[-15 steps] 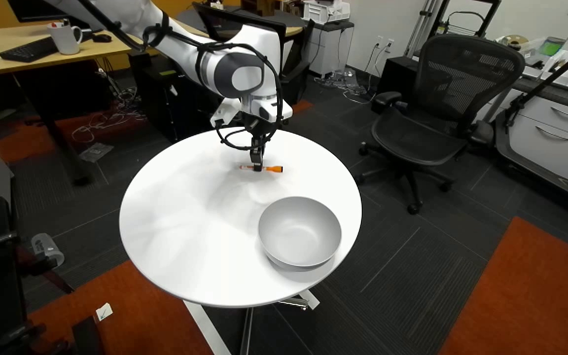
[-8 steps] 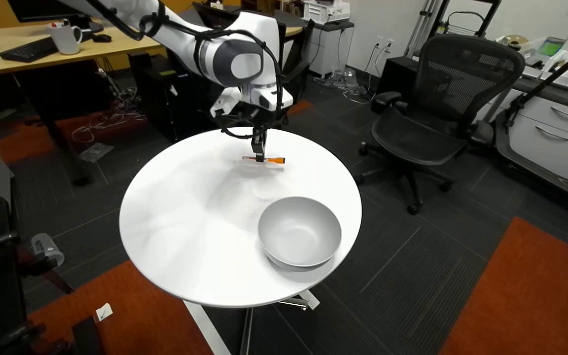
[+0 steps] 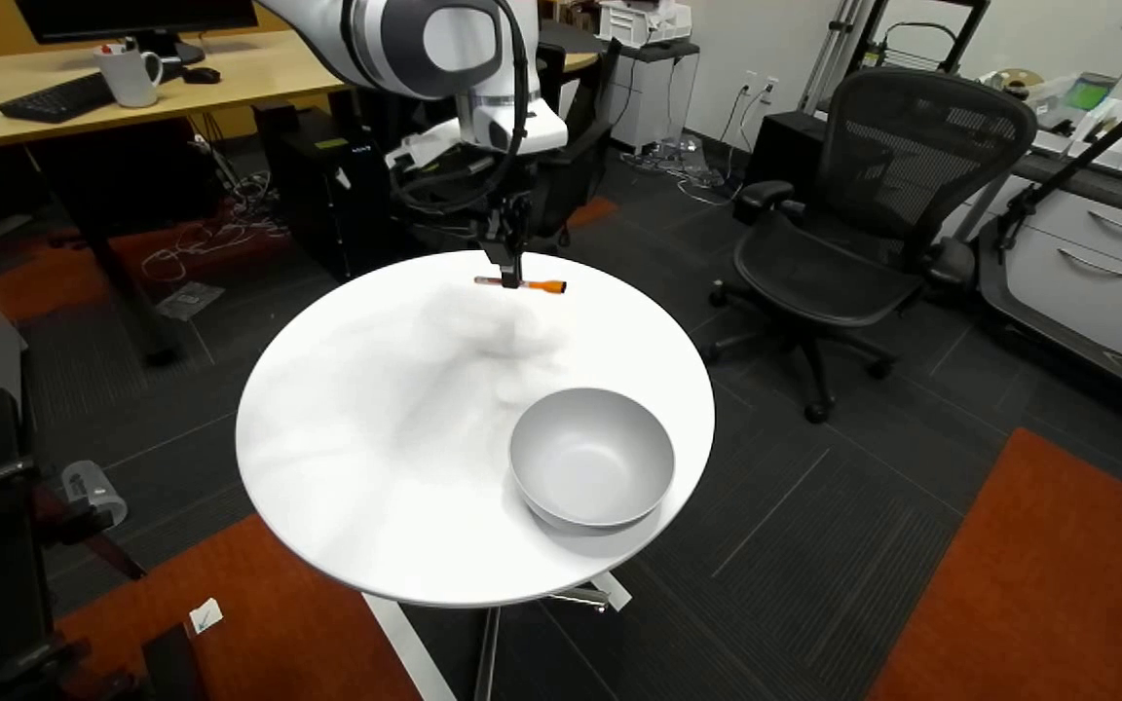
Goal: Put the pen in the bowl, take it out and put it on the table then place it back in the bowl
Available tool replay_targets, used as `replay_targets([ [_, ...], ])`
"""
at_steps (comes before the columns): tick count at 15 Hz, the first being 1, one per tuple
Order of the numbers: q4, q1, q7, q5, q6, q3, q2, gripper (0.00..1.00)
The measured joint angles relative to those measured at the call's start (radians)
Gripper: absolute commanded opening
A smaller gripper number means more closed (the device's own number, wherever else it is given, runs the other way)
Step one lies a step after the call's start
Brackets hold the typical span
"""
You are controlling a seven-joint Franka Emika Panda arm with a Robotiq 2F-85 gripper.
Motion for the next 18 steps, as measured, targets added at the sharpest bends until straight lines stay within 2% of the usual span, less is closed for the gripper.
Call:
replay_targets([
  [5,-0.201,-0.015,0.051,-0.020,0.021,-0.034,-0.144,0.03],
  [10,-0.364,-0.049,0.079,-0.070,0.089,-0.067,-0.251,0.03],
  [14,-0.442,-0.086,0.083,-0.122,0.131,-0.093,-0.319,0.03],
  [18,-0.461,-0.142,0.081,-0.154,0.131,-0.105,-0.351,0.03],
])
